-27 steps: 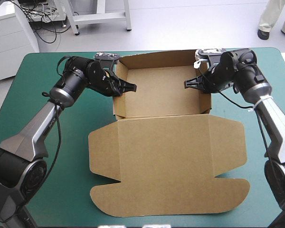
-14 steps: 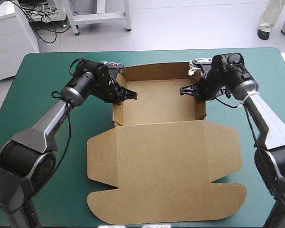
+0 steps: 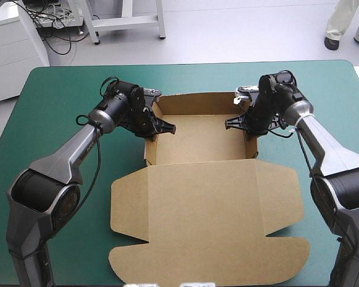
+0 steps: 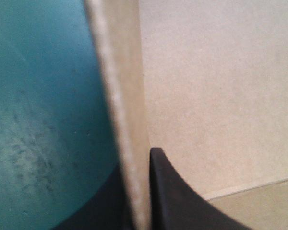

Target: Fold the box

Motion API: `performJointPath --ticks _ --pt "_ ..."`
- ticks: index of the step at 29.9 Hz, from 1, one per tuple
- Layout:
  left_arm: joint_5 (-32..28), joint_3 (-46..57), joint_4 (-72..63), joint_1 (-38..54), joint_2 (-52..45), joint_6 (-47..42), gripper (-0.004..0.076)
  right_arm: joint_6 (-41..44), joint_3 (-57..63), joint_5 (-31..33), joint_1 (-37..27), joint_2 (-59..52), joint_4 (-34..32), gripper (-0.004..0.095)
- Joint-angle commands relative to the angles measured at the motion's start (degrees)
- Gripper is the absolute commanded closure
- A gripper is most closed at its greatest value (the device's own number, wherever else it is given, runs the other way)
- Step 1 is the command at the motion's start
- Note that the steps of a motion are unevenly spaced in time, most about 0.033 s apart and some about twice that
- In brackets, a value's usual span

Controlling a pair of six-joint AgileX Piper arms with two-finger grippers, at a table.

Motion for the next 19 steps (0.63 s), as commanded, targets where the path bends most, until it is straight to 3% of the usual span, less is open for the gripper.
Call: performJointPath --ticks 1,4,8,10,14,17,19 --pt "-0.26 -1.7 -0.33 -0.8 -3.14 5.2 0.0755 -2.35 -1.94 0.21 0.19 -3.0 3.42 0.0926" --pt "0.07 -1.7 -0.07 -0.8 -3.14 5.2 0.0722 -3.12 -1.94 0.68 0.19 -3.0 3.03 0.0923" --pt "1.58 -1.83 -0.07 -0.7 -3.14 4.94 0.0575 -3.12 -1.94 1.33 0.19 -3.0 3.03 0.0822" --pt "2.52 -1.96 -0.07 -0.7 -3.14 4.95 0.0494 -3.12 -1.94 1.42 0.19 -3.0 3.03 0.0702" --pt "3.53 -1.96 -0.07 -0.7 -3.35 4.95 0.0283 -3.67 -1.94 1.42 0.19 -3.36 3.43 0.0369" --pt "3.28 -1.96 0.09 -0.48 -3.74 4.61 0.0202 -4.63 -2.05 1.42 0.08 -4.3 3.03 0.0146" --pt "3.43 -2.35 -0.16 -0.13 -4.11 4.61 0.0195 -5.71 -2.05 1.42 0.08 -4.91 2.8 0.008"
